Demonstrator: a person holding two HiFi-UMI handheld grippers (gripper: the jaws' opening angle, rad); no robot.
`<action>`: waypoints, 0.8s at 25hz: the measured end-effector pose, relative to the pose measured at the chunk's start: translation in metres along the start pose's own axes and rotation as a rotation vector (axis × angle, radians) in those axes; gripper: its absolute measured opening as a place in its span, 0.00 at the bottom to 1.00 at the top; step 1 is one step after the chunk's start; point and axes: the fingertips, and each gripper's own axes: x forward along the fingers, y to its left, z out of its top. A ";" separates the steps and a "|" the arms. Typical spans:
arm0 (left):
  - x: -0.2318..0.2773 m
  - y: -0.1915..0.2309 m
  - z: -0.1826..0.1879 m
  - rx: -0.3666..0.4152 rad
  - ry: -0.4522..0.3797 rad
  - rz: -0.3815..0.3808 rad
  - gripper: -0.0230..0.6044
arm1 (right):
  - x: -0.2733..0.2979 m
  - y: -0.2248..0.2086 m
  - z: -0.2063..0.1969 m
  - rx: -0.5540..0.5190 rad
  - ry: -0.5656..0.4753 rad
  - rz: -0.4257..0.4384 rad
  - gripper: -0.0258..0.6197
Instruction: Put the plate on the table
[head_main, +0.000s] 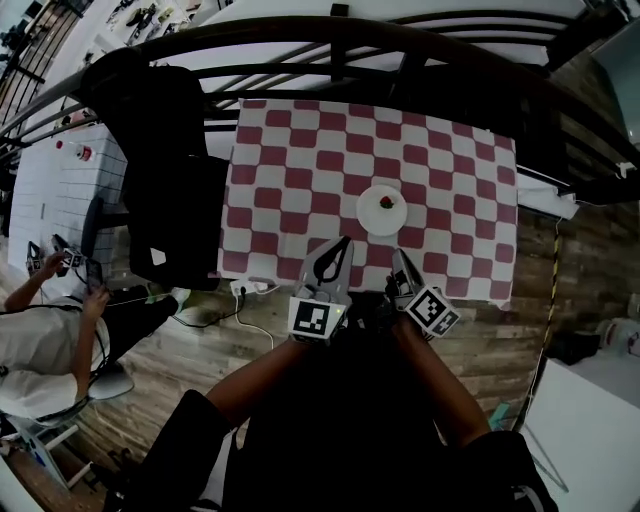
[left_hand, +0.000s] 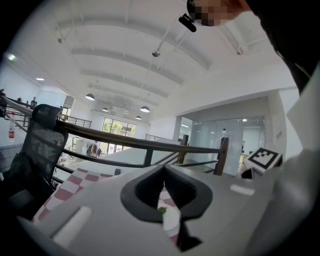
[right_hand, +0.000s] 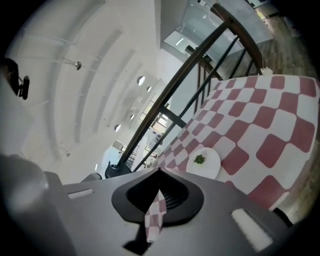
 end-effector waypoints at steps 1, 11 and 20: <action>-0.001 -0.002 0.002 -0.003 -0.003 -0.004 0.05 | -0.004 0.007 0.002 -0.036 -0.008 0.009 0.04; -0.016 -0.014 0.014 -0.002 -0.031 -0.016 0.05 | -0.041 0.072 0.028 -0.530 -0.102 -0.008 0.04; -0.032 -0.033 0.033 0.040 -0.093 -0.064 0.05 | -0.066 0.121 0.023 -0.816 -0.191 -0.017 0.04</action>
